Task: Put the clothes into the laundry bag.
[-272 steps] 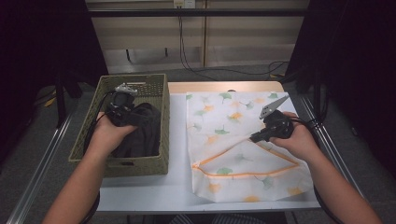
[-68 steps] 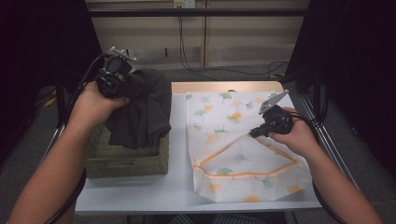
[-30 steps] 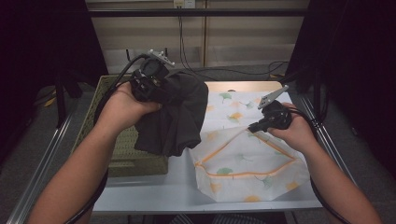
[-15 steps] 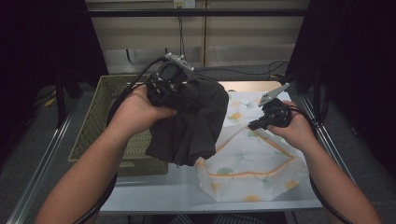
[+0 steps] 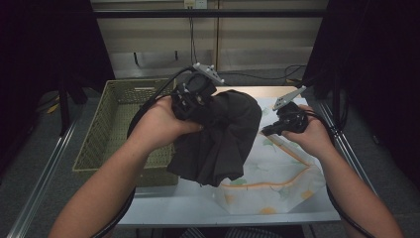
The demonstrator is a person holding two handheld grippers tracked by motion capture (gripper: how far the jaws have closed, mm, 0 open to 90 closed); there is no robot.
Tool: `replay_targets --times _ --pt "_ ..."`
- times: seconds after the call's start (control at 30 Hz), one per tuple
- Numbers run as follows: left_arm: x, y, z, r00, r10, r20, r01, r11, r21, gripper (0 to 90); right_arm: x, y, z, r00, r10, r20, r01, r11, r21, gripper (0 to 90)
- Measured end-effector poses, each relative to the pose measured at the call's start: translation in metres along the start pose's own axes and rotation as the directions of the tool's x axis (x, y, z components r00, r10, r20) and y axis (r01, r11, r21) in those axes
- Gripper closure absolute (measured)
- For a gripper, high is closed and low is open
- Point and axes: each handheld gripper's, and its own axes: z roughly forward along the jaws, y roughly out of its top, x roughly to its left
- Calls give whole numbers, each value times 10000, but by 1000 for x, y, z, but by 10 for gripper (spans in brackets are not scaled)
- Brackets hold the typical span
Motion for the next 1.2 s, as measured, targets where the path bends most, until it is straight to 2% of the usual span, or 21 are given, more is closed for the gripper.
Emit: replay_targets --times 0.3,0.37,0.47,0.57,0.63,0.87,1.2 --pt "-9 7 15 9992 149 368 -146 9998 -94 585 1 -1 3 10000 1 -40 -1 10000 81 900" --pt "-10 7 19 9981 200 589 -197 9998 -61 585 1 -1 3 10000 25 -39 -25 10000 66 900" --pt "-12 8 24 9972 304 679 -302 9995 -51 585 0 -1 3 10000 54 -11 -54 10000 15 900" --pt "-13 7 29 9972 235 709 -235 9997 3 585 -1 0 1 9999 96 -69 -96 10000 0 900" --pt "-14 7 32 9971 307 698 -309 9995 23 585 0 2 0 10000 -33 26 33 10000 -2 900" --pt "-19 8 37 9955 380 871 -387 9992 61 584 -1 11 -4 9996 -279 55 279 9996 60 900" --pt "-28 9 44 9906 522 1262 -509 9986 -131 584 0 11 -2 9999 -171 14 170 9997 149 900"
